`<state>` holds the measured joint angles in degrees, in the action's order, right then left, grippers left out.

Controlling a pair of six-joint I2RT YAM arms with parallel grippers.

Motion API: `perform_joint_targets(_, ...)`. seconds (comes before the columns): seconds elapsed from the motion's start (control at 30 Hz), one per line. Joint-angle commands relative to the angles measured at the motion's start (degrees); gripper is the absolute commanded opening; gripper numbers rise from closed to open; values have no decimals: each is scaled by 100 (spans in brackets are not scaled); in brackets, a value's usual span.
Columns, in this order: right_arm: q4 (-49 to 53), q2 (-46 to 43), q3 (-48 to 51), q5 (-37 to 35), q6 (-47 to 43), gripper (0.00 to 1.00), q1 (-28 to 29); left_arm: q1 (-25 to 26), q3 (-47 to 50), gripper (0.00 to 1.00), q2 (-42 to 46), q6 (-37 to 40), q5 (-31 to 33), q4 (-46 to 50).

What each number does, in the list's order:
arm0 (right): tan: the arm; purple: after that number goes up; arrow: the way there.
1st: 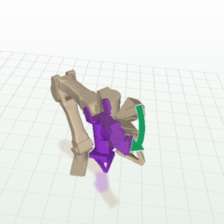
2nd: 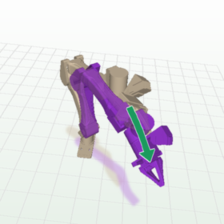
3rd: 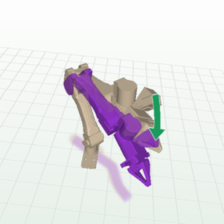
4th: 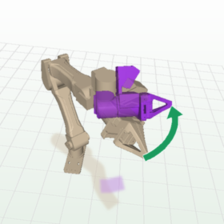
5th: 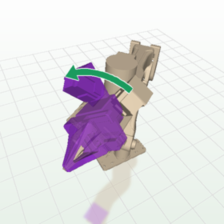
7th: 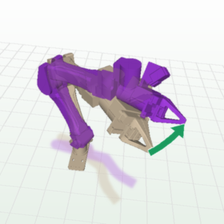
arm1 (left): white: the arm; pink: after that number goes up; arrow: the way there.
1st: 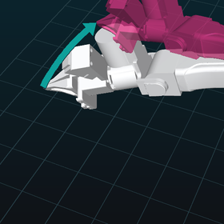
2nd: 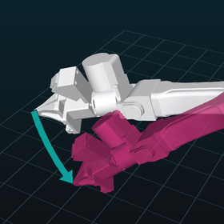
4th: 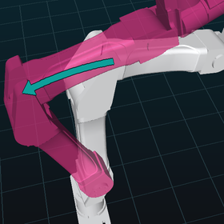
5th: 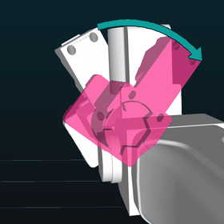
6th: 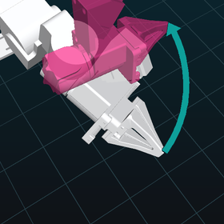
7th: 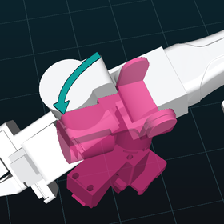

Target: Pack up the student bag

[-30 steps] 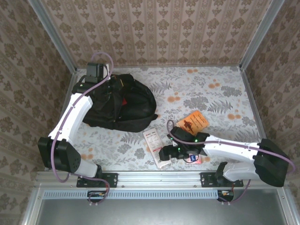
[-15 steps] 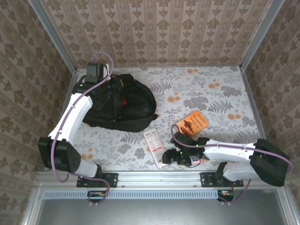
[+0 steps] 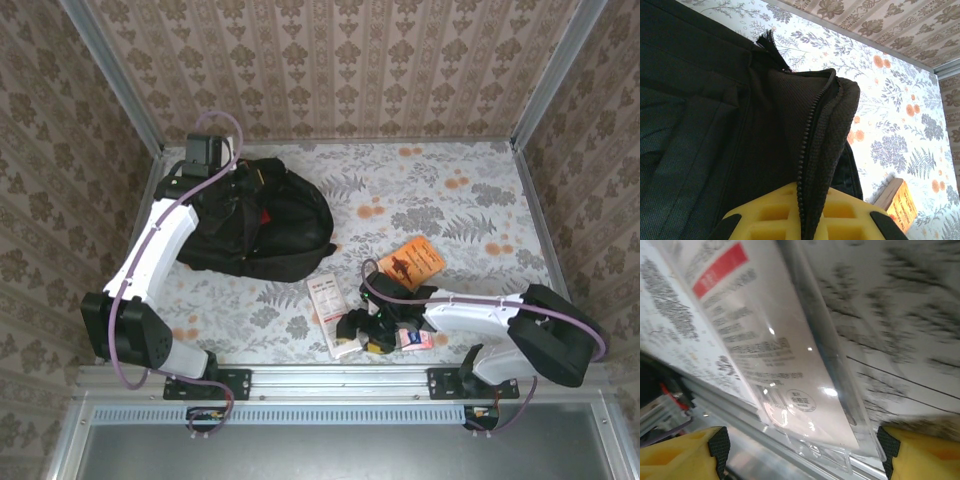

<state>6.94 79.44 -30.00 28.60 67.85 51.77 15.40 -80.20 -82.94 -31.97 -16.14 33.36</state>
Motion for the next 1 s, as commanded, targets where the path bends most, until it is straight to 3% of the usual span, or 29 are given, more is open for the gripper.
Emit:
perform_joint_targets(0.0, -2651, 732, 395, 349, 25, 79, 130, 41, -29, 0, 80, 33, 41, -278)
perform_joint_targets(0.43, -3098, 745, 437, 96, 135, 64, -125, 58, -17, 0, 23, 26, 50, -287)
perform_joint_targets(0.97, -4575, 2345, -445, -159, 876, 45, -685, 95, -2, 0, 24, 59, 93, -253)
